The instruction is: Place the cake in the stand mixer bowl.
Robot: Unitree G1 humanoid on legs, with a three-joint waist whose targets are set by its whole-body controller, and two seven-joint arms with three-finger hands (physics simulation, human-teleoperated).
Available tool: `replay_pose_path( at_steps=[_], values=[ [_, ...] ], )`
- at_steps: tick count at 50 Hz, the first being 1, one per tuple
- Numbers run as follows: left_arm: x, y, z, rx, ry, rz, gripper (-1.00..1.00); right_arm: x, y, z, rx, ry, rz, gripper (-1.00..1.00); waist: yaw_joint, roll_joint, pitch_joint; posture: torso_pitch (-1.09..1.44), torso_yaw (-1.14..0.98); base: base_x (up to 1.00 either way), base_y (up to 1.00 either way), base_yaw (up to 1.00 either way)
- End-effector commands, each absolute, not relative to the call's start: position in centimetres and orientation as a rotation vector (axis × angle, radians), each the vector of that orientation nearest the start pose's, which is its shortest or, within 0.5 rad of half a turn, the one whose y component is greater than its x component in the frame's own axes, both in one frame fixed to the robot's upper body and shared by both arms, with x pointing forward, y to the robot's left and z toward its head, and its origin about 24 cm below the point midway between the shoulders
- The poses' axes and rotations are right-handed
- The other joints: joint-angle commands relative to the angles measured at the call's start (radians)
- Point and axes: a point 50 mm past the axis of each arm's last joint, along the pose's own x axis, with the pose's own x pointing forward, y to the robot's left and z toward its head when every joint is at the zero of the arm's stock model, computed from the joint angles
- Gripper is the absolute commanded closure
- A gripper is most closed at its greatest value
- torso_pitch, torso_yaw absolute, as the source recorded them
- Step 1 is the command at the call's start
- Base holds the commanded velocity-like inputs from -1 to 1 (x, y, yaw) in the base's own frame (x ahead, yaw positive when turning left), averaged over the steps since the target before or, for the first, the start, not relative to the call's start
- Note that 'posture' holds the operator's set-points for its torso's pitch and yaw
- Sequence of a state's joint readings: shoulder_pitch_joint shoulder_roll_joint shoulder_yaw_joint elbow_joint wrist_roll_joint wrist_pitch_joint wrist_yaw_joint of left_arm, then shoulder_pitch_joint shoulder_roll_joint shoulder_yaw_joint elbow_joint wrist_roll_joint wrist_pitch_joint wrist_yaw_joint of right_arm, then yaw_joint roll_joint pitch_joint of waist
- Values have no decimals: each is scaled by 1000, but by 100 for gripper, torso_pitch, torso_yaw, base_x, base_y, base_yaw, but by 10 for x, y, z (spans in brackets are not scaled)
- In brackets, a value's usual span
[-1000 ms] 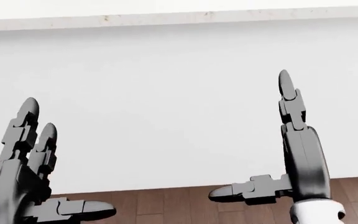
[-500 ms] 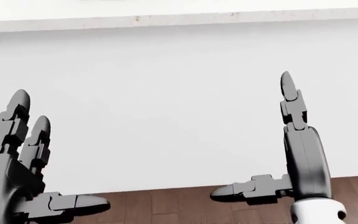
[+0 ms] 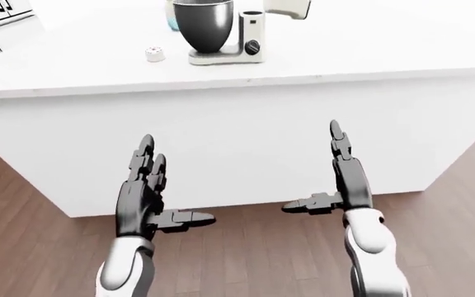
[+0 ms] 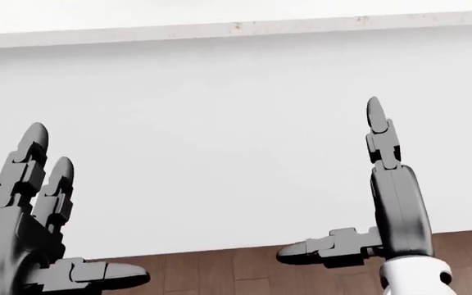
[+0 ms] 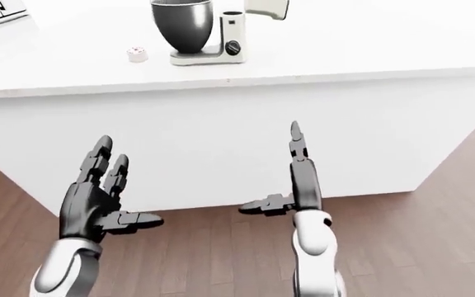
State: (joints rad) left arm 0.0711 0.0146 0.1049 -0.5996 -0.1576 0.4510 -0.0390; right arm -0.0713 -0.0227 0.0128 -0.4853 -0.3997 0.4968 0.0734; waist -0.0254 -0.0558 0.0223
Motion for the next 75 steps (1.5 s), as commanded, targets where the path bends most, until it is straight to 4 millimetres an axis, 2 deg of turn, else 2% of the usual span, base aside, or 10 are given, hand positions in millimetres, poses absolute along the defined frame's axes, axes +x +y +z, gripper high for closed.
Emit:
replay_pose_path(
  at_steps=[1,6,9,24,30,35,36,51,65,75],
  values=[
    [222,173,140,-93,-198,20,-100,249,-152,144,-367,-156,-82,-100,6,-2,-14,0,0,0,46,0],
    [220,173,141,-95,-200,16,-100,248,-152,142,-364,-156,-85,-100,2,66,6,0,0,0,46,0],
    [221,173,141,-96,-198,17,-100,249,-152,143,-365,-153,-83,-100,8,184,-23,0,0,0,47,0],
    [219,174,140,-98,-199,18,-100,249,-152,142,-367,-152,-84,-100,12,-7,-4,0,0,0,47,0],
    [220,174,146,-100,-202,19,-100,249,-153,143,-366,-152,-91,-100,9,9,-15,0,0,0,45,0],
    [220,174,141,-100,-200,20,-100,248,-153,143,-368,-151,-93,-100,16,186,-17,0,0,0,23,0],
    [219,174,141,-101,-200,20,-100,248,-153,143,-368,-152,-93,-100,20,128,0,0,0,0,19,0],
    [220,175,150,-101,-214,21,-100,242,-152,153,-340,-199,-93,-100,55,-9,-3,0,0,0,5,0],
    [207,174,175,-133,-273,16,-100,240,-152,156,-366,-193,-107,-100,24,118,3,0,0,8,0,0],
    [208,175,174,-135,-270,17,-100,241,-151,155,-377,-184,-105,-100,34,58,19,0,0,20,0,0]
  ],
)
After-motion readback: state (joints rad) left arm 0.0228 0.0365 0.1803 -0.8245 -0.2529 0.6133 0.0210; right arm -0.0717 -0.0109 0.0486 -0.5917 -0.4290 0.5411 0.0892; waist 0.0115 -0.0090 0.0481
